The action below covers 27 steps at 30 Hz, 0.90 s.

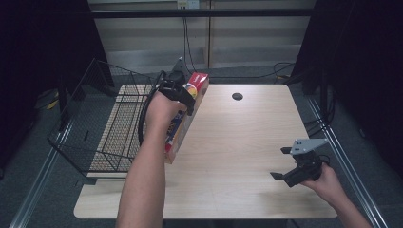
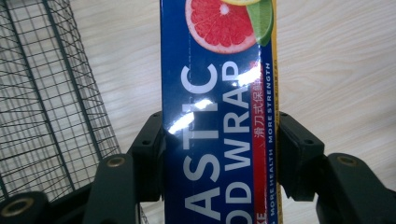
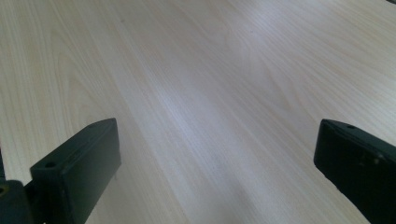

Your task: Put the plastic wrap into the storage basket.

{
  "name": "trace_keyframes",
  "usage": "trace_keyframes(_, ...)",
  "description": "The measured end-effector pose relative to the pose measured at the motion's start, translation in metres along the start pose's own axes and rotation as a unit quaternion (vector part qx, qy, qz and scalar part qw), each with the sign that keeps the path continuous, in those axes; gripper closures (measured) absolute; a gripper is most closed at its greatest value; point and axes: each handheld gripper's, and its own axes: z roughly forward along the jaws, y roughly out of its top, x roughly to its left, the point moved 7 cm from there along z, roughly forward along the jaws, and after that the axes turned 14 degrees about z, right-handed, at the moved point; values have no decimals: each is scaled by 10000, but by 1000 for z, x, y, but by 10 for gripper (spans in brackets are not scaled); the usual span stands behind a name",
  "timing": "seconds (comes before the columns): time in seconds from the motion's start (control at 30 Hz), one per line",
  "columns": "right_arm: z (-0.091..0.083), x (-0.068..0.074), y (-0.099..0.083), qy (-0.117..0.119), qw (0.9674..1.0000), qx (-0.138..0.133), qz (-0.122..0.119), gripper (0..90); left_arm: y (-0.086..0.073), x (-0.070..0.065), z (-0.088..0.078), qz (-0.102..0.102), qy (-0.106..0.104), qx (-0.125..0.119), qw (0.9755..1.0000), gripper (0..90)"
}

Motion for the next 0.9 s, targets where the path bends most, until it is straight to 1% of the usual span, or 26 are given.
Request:
trace_keyframes(0.07, 0, 1, 0, 22, 10000, 17, 2, 12, -1, 3, -4, -33, 19, -16, 10000, 445)
trace_keyframes(0.1, 0, 1, 0, -11, 10000, 9, 4, 13, -2, 5, -6, -44, 54, -11, 10000, 444)
trace_keyframes(0.13, 0, 1, 0, 37, 10000, 5, 5, 18, -2, 6, -9, -82, 127, 8, 9999, 445)
trace_keyframes(0.3, -1, 1, -1, 43, 10000, 6, -19, 18, -4, 11, -16, -173, 56, -26, 9998, 444)
trace_keyframes(0.33, -1, 1, 0, 18, 10000, -12, -22, 18, -5, 13, -18, -141, 82, -28, 9999, 444)
trace_keyframes(0.37, -2, 1, 0, 47, 10000, -16, 17, 18, -5, 14, -20, -174, 128, -19, 9998, 445)
trace_keyframes(0.4, -2, 1, 0, 36, 10000, -21, 15, 18, -7, 17, -23, -166, 177, 9, 9997, 444)
trace_keyframes(0.43, -2, 1, 0, 36, 10000, -21, 15, 18, -7, 17, -23, -166, 177, 9, 9997, 444)
trace_keyframes(0.47, -2, 1, 0, 34, 10000, -19, 25, 19, -7, 18, -24, -238, 194, -6, 9995, 444)
trace_keyframes(0.5, -2, 0, 0, 15, 10000, -33, 24, 20, -8, 20, -26, -221, 197, 7, 9996, 444)
trace_keyframes(0.53, -2, 0, 0, 15, 10000, -33, 24, 20, -8, 20, -28, -275, 181, -32, 9995, 444)
trace_keyframes(0.57, -3, 0, 0, 32, 10000, -24, 52, 27, -9, 22, -30, -225, 180, -17, 9996, 444)
trace_keyframes(0.63, -3, 0, 0, 34, 10000, -34, 62, 29, -10, 25, -33, -252, 234, -34, 9994, 444)
trace_keyframes(0.7, -3, 0, 1, 30, 10000, -58, 64, 31, -12, 27, -36, -296, 222, -48, 9993, 444)
trace_keyframes(0.73, -3, 0, 1, 48, 9999, -62, 65, 34, -13, 28, -38, -278, 231, -33, 9993, 444)
trace_keyframes(0.77, -2, 0, 1, 59, 9999, -71, 67, 34, -14, 29, -39, -328, 245, -44, 9992, 444)
trace_keyframes(0.8, -2, 0, 1, 44, 10000, -64, 61, 34, -15, 32, -41, -319, 272, -34, 9991, 444)
trace_keyframes(0.9, -1, 1, 1, 66, 9999, -51, 56, 38, -17, 35, -43, -323, 270, -37, 9991, 444)
